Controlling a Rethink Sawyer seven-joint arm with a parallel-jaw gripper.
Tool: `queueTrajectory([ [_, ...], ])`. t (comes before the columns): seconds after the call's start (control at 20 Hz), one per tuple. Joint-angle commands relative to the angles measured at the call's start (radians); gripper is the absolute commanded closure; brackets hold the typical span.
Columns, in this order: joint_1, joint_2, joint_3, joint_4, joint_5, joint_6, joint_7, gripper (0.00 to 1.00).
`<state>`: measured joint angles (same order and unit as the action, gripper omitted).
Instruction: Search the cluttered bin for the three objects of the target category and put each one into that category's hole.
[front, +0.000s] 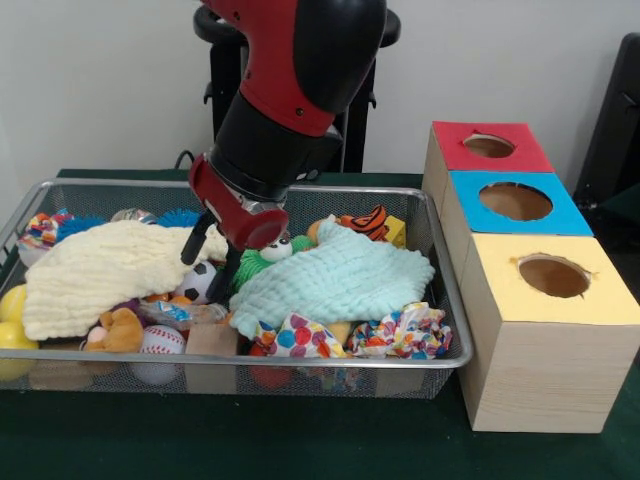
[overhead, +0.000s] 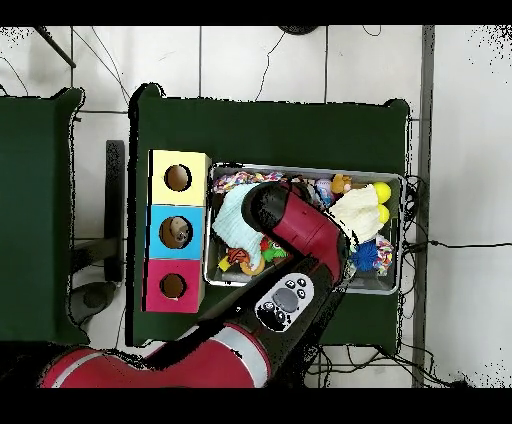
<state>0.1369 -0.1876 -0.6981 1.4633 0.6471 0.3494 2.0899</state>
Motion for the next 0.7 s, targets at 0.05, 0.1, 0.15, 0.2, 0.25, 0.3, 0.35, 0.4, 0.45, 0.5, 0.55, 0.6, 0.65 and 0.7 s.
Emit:
queueTrajectory([
  [0.05,0.005,0.039,0.078,-0.021,-0.061,-0.088,0.132,0.0],
  [0.1,-0.076,-0.024,0.167,-0.078,-0.079,0.35,0.06,0.0],
  [0.15,0.01,0.023,0.055,-0.083,-0.104,0.244,0.086,0.0],
  [0.2,0.014,0.034,0.04,-0.097,-0.11,0.259,0.089,0.0],
  [0.25,0.005,0.023,0.054,-0.105,-0.12,0.372,0.098,0.0],
  [0.3,0.011,0.023,0.046,-0.105,-0.126,0.357,0.1,0.0],
  [0.35,0.031,0.027,0.019,-0.106,-0.134,0.327,0.112,0.0],
  [0.4,0.042,0.028,0.005,-0.105,-0.14,0.312,0.123,0.0],
  [0.45,0.063,0.032,-0.022,-0.104,-0.147,0.281,0.14,0.0],
  [0.5,0.07,0.032,-0.029,-0.103,-0.152,0.272,0.148,0.0],
  [0.55,0.074,0.033,-0.027,-0.101,-0.152,0.28,0.162,0.0],
  [0.6,0.068,0.029,-0.014,-0.101,-0.15,0.301,0.162,0.0],
  [0.65,0.053,0.023,0.01,-0.105,-0.147,0.343,0.157,0.0],
  [0.7,0.043,0.018,0.026,-0.107,-0.145,0.368,0.153,0.0],
])
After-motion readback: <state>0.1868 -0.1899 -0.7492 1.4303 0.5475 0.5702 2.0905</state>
